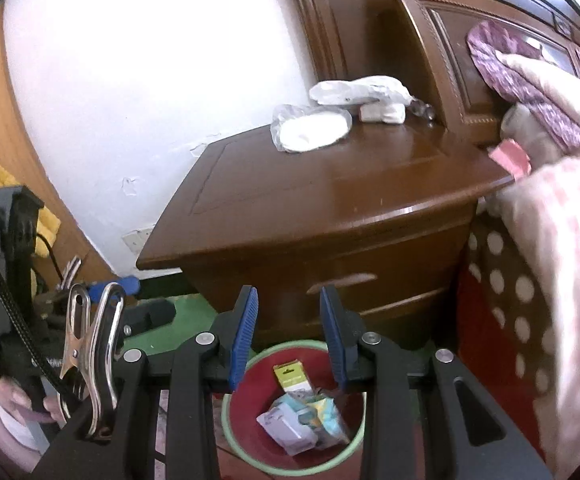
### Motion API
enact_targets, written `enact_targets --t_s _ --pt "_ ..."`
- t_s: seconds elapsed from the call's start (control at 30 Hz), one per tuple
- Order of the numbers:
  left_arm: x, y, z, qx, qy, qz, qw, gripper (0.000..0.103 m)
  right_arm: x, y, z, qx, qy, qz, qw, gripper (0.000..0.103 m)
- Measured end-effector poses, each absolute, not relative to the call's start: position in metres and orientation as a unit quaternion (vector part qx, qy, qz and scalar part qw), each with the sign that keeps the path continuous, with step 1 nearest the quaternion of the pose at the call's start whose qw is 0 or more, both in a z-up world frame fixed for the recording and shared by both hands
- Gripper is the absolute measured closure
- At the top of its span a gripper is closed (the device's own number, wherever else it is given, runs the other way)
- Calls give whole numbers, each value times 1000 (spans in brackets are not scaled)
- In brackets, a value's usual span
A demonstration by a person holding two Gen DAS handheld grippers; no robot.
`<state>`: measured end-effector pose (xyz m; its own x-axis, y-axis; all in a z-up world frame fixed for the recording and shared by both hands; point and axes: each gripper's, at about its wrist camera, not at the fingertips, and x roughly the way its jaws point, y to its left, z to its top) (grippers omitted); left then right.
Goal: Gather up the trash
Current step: 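Raise both tools from the bin toward the nightstand, then move both tools over the nightstand toward the clear bag holding a white plate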
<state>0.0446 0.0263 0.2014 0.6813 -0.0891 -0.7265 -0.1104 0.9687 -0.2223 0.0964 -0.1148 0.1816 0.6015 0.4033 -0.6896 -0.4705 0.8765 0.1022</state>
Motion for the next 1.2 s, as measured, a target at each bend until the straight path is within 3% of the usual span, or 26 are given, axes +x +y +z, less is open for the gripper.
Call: enact_targets --t_s 0.63,1.2 --pt "167 68 244 -103 387 34 916 10 196 -97 213 -36 370 256 892 70" --pt "286 95 229 -120 396 9 910 10 275 -73 205 -75 381 246 888 69"
